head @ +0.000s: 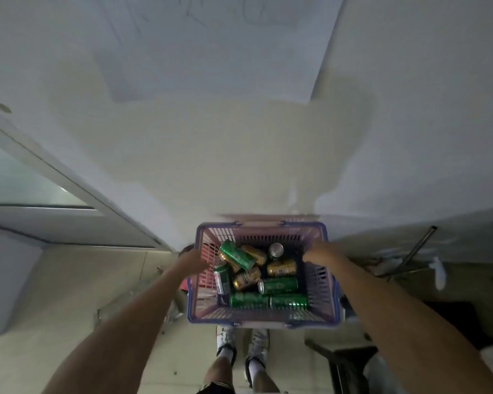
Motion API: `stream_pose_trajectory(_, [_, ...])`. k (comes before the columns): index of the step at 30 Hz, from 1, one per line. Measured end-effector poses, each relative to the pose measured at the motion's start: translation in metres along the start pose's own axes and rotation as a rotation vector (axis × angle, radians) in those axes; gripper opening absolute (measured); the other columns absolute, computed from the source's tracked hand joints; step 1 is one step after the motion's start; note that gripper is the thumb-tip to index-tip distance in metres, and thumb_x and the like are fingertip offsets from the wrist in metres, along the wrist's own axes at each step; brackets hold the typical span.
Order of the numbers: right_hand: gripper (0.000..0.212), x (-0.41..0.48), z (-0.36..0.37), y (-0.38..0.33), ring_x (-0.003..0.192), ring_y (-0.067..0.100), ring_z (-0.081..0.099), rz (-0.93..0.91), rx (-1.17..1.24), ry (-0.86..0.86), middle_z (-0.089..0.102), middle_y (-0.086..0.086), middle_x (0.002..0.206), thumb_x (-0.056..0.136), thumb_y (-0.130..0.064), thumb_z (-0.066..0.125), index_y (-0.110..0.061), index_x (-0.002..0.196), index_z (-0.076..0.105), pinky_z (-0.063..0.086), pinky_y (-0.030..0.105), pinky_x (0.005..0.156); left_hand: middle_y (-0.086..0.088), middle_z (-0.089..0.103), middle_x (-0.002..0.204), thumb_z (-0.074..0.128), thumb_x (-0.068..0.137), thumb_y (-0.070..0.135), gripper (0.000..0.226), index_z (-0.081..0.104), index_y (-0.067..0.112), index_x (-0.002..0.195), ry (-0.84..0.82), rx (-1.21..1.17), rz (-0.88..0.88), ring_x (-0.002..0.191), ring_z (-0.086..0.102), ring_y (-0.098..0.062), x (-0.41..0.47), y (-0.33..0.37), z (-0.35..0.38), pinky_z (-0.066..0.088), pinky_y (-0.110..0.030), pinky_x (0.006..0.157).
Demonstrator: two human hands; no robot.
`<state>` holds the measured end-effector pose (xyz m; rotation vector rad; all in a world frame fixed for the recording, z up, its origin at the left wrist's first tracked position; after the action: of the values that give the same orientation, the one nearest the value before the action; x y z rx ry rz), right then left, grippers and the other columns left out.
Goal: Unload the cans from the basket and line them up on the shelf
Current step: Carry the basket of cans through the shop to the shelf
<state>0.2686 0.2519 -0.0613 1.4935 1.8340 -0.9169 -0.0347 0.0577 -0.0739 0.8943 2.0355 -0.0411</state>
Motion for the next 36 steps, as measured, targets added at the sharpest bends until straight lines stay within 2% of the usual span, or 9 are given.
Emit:
stream_pose_trajectory(5, [0.02, 0.008, 0.026, 0.036, 0.07, 0.025, 0.05, 0.151, -0.032, 0.074, 0.046, 0.011, 0.074, 0.105, -0.027, 0.048, -0.012, 0.096, 0.059, 0.039, 0.036, 0.081, -0.024, 0.066, 0.122, 0.06, 0.094, 0.009, 0.032, 0.064, -0.004, 0.124, -0.038, -0.22, -0.174, 0.115, 0.064, -0.033, 0.01, -0.044, 0.038, 0.051, -0.039, 0.101])
stream_pose_trajectory(8, [0.04, 0.009, 0.039, 0.046, 0.109, 0.032, 0.061, 0.23, -0.029, 0.048, 0.058, 0.02, 0.121, 0.105, -0.035, 0.046, -0.001, 0.122, 0.058, 0.05, 0.042, 0.098, -0.026, 0.063, 0.125, 0.062, 0.094, 0.005, 0.036, 0.06, -0.008, 0.127, -0.072, -0.328, -0.222, 0.117, 0.062, -0.036, 0.014, -0.055, 0.058, 0.049, -0.043, 0.104])
stream_pose_trajectory(10, [0.061, 0.011, 0.038, 0.056, 0.117, 0.033, 0.059, 0.301, 0.026, 0.081, 0.049, 0.02, 0.142, 0.102, -0.04, 0.05, 0.001, 0.148, 0.041, 0.052, 0.041, 0.087, -0.022, 0.062, 0.122, 0.062, 0.093, 0.005, 0.038, 0.058, -0.009, 0.128, -0.104, -0.384, -0.287, 0.11, 0.06, -0.032, 0.015, -0.065, 0.071, 0.049, -0.037, 0.096])
stream_pose_trajectory(15, [0.042, 0.01, 0.045, 0.062, 0.108, 0.033, 0.058, 0.367, 0.122, 0.103, 0.052, 0.019, 0.137, 0.099, -0.041, 0.051, -0.008, 0.126, 0.051, 0.05, 0.039, 0.087, -0.023, 0.064, 0.119, 0.066, 0.09, 0.013, 0.041, 0.057, -0.002, 0.127, -0.022, -0.512, -0.371, 0.11, 0.064, -0.036, 0.009, -0.074, 0.074, 0.054, -0.046, 0.099])
stream_pose_trajectory(20, [0.088, -0.011, 0.034, 0.065, 0.138, 0.042, 0.038, 0.444, 0.345, 0.281, 0.027, 0.023, 0.155, 0.093, -0.036, 0.069, 0.0, 0.156, 0.019, 0.044, 0.049, 0.109, -0.018, 0.071, 0.099, 0.064, 0.091, 0.021, 0.031, 0.064, -0.001, 0.112, 0.199, -0.618, -0.413, 0.085, 0.07, -0.029, -0.008, -0.075, 0.046, 0.06, -0.04, 0.078])
stream_pose_trajectory(23, [0.064, -0.024, 0.015, 0.059, 0.133, 0.041, 0.043, 0.419, 0.258, 0.344, 0.037, 0.024, 0.15, 0.1, -0.035, 0.057, 0.004, 0.149, 0.04, 0.046, 0.046, 0.104, -0.018, 0.071, 0.084, 0.061, 0.094, 0.017, 0.018, 0.066, -0.001, 0.094, 0.2, -0.876, -0.389, 0.068, 0.066, -0.026, -0.011, -0.058, 0.042, 0.06, -0.04, 0.075])
stream_pose_trajectory(28, [0.043, -0.044, -0.004, 0.022, 0.081, 0.034, 0.067, 0.206, 0.452, 0.464, 0.068, 0.021, 0.091, 0.109, -0.031, 0.043, 0.004, 0.101, 0.068, 0.049, 0.037, 0.065, -0.019, 0.074, 0.076, 0.056, 0.101, 0.016, 0.028, 0.069, -0.004, 0.086, -0.008, -1.067, -0.201, 0.071, 0.072, -0.028, -0.011, 0.017, 0.056, 0.06, -0.044, 0.079])
stream_pose_trajectory(31, [0.046, -0.045, 0.027, -0.019, 0.053, 0.023, 0.047, 0.077, 0.828, 0.304, 0.053, 0.013, 0.067, 0.109, -0.031, 0.046, -0.001, 0.077, 0.06, 0.042, 0.038, 0.058, -0.023, 0.073, 0.107, 0.05, 0.105, 0.03, 0.04, 0.072, -0.002, 0.098, -0.139, -1.088, -0.095, 0.098, 0.069, -0.033, -0.019, 0.067, 0.07, 0.053, -0.046, 0.091])
stream_pose_trajectory(36, [0.069, -0.038, 0.1, -0.088, 0.096, 0.039, 0.071, -0.055, 0.999, -0.178, 0.071, 0.022, 0.099, 0.102, -0.06, 0.045, 0.002, 0.111, 0.072, 0.056, 0.042, 0.082, -0.012, 0.073, 0.094, 0.055, 0.096, 0.055, 0.053, 0.071, 0.006, 0.108, -0.261, -1.135, -0.091, 0.08, 0.071, -0.024, -0.035, 0.107, 0.094, 0.058, -0.03, 0.062])
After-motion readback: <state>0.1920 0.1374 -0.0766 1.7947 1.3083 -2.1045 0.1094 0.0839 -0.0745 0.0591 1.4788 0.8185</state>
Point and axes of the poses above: each hand's wrist, its own x-axis towards the middle knuckle, its own z-axis out of the palm, y = z × x, the point moved 10 cm from there along x, towards the middle knuckle
